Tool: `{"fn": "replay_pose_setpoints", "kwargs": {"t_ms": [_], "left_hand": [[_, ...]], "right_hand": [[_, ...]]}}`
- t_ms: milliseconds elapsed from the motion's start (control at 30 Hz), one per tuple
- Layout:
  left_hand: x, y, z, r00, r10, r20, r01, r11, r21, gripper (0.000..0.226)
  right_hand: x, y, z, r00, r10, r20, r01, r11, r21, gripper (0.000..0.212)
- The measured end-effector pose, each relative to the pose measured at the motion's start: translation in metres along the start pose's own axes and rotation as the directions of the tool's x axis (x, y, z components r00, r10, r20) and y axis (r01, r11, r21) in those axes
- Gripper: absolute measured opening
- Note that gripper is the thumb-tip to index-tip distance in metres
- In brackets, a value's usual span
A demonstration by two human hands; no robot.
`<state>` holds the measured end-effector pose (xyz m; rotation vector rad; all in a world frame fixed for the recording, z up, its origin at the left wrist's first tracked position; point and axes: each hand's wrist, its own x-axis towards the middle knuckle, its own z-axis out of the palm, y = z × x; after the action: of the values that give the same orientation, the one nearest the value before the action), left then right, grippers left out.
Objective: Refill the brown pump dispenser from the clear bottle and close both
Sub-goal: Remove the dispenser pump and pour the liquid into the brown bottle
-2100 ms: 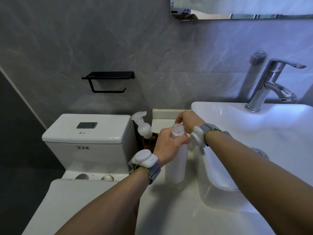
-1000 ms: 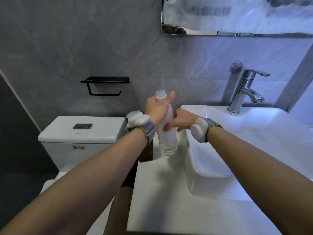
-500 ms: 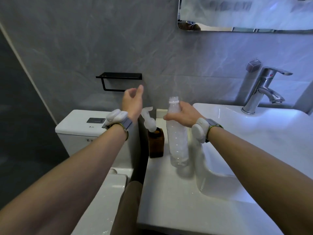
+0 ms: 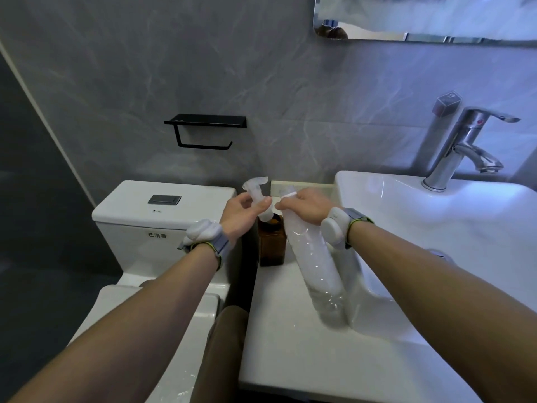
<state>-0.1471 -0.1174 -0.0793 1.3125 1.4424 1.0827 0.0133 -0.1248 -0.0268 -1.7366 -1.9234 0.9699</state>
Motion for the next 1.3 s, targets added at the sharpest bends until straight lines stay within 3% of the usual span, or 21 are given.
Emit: {"fn": "replay_pose_setpoints", "kwargs": {"t_ms": [567,800,967,1300], "left_hand": [[0.010,0.009,0.003,0.996,0.089,0.012,-0.086,0.986,-0.146,0.027],[0.017,0.005,0.005,0.995,0.102,0.020,-0.100,0.990,-0.102,0.019],[0.018,0.002,0.005,0.995,0.096,0.032,-0.095,0.995,-0.034,0.035],[0.020,0.005,0.003,0.993,0.101,0.059,-0.101,0.995,-0.011,0.039]], "right_hand": [[0.022,0.009,0.021,0.964,0.219,0.148,-0.196,0.968,-0.156,0.034],[0.029,0.010,0.024,0.951,0.259,0.167,-0.219,0.949,-0.225,0.032],[0.032,0.008,0.024,0.944,0.272,0.187,-0.220,0.940,-0.260,0.037],[0.037,0.004,0.025,0.932,0.297,0.206,-0.233,0.930,-0.285,0.029]]}}
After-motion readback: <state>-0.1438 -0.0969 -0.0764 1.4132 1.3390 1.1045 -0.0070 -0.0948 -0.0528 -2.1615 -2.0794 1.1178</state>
